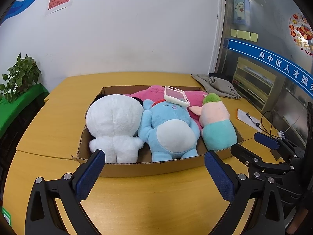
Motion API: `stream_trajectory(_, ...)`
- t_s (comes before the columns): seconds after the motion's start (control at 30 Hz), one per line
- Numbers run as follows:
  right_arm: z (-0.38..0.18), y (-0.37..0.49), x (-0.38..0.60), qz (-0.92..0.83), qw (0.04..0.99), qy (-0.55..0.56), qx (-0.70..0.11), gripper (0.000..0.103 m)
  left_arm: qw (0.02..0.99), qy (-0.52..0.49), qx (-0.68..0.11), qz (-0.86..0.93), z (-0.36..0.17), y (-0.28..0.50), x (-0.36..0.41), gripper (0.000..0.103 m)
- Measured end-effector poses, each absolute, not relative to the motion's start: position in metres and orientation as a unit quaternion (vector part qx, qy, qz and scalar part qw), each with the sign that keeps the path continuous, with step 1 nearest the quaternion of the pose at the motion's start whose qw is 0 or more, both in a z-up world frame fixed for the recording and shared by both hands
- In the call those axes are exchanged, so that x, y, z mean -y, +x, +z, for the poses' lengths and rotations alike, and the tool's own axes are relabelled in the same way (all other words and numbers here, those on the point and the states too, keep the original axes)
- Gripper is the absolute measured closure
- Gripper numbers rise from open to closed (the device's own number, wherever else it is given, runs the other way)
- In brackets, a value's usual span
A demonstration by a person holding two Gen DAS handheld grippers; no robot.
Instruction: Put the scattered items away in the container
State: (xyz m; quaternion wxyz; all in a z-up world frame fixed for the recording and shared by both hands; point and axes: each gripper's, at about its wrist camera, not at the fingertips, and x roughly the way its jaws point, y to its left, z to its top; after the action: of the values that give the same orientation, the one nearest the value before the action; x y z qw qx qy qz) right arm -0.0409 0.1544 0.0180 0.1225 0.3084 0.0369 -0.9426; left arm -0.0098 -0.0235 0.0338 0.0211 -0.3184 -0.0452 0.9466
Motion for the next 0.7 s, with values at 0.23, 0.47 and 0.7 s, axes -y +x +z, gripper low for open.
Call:
stream_trajectory(0.23, 0.014, -0.0441, -0.1564, -0.941, 0.122, 0.313, -0.036, 0.025, 0.027, -0.322, 0.045, 0.945, 0.0311, -0.012, 0.0219, 0.0)
stream_trajectory(0.47, 0.0106, -0.0453, -0.1572, -0.94, 0.123, 0.316, -0.033, 0.025, 0.023, -0.322, 0.042, 0.945, 0.0307, -0.0118, 0.0199, 0.0)
stream_trajectory(0.7, 0.0101, -0.0446, -0.1583, -0.94, 0.125, 0.317, -0.03, 0.025, 0.017, -0.321, 0.042, 0.946, 0.0304, -0.0098, 0.0195, 0.0)
